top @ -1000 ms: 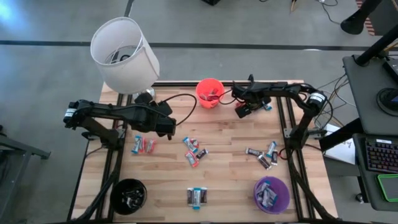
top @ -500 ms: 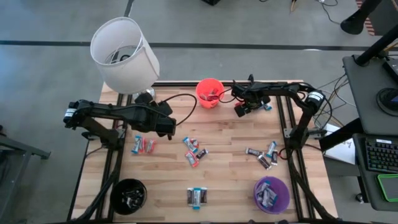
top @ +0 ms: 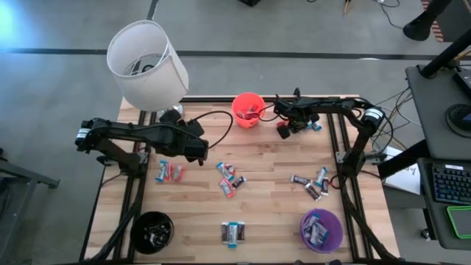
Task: Organize candy in baskets
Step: Put the brown chocolate into the black bucket
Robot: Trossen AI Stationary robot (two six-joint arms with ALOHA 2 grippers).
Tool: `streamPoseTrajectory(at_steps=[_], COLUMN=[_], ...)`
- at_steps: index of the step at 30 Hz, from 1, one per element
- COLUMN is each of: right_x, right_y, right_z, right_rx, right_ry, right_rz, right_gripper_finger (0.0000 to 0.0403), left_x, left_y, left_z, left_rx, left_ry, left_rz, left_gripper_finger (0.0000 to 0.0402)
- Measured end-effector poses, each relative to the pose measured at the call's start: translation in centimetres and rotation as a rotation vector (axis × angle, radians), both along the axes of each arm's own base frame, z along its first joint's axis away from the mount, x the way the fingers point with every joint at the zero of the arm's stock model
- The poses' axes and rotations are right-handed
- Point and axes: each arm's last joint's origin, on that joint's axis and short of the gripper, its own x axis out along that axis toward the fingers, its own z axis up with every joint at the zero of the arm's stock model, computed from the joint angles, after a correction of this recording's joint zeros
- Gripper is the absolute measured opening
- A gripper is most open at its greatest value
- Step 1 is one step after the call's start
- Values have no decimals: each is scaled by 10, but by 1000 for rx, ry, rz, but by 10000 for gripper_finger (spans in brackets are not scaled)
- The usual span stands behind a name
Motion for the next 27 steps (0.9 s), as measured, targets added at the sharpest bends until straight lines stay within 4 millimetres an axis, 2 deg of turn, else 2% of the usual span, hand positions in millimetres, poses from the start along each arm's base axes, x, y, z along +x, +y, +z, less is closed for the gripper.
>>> streamPoseTrajectory(at_steps=[7, 13, 22, 27], right_x=[-7, -15, -27, -31], right_y=[4, 11, 27, 41], right_z=[10, 36, 87, 110], right_rx=[14, -4, -83, -107], right_ry=[32, 5, -191, -304], right_rz=[-11, -9, 42, 119], right_gripper_finger=[14, 13, 13, 13], left_x=[0, 0, 1, 7], left_y=[0, 0, 0, -1], left_z=[0, 0, 0, 0], left_rx=[0, 1, -6, -45], left_ry=[0, 0, -28, -129], left_rz=[0, 0, 22, 58], left_gripper_finger=[134, 134, 134, 134])
